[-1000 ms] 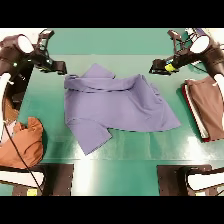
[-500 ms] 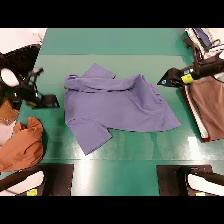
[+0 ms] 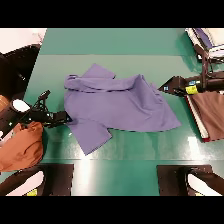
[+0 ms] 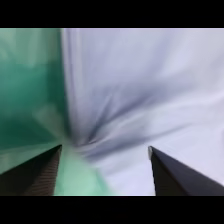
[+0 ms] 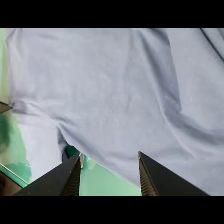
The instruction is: Fold the shirts.
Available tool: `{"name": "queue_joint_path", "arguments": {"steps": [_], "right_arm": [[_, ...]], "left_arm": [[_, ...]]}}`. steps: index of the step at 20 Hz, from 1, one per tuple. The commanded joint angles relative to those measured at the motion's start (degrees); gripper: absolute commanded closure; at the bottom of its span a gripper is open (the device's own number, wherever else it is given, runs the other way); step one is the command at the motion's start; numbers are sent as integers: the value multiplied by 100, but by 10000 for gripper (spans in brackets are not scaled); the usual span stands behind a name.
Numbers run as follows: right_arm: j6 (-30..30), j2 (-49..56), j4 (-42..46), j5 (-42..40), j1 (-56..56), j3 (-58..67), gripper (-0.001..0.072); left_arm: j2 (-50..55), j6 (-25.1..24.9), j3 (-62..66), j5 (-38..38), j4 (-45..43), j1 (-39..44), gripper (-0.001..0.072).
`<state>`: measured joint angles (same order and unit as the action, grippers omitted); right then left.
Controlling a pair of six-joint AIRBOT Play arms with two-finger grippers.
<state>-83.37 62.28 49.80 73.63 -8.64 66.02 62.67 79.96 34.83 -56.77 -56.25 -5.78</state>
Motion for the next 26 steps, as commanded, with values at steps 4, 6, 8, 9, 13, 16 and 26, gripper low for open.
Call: {"name": "queue_joint_path", "arguments": {"steps": [4, 6, 8, 9, 13, 16, 26], "right_arm": [[4, -376, 9, 168, 140, -76, 302], [0, -485, 330, 501, 444, -79, 303], [-37, -656, 907, 831, 922, -243, 303], [-57, -802, 1001, 852, 1237, -518, 303], [-55, -1287, 1019, 802, 2833, -2267, 302], [98, -1346, 962, 474, 3735, -3515, 301], [529, -730, 70, -1469, 3171, -4299, 306]], "left_arm": [[9, -240, -109, 627, 509, 216, 677], [-24, -240, 116, 501, 501, 216, 683], [-24, -245, 522, 177, 455, 216, 683], [-24, -249, 723, 31, 433, 216, 683], [-24, -271, 1298, -236, 404, 216, 683], [-24, -267, 1351, -164, 411, 216, 683], [-24, -264, 1351, -85, 411, 216, 683]]}}
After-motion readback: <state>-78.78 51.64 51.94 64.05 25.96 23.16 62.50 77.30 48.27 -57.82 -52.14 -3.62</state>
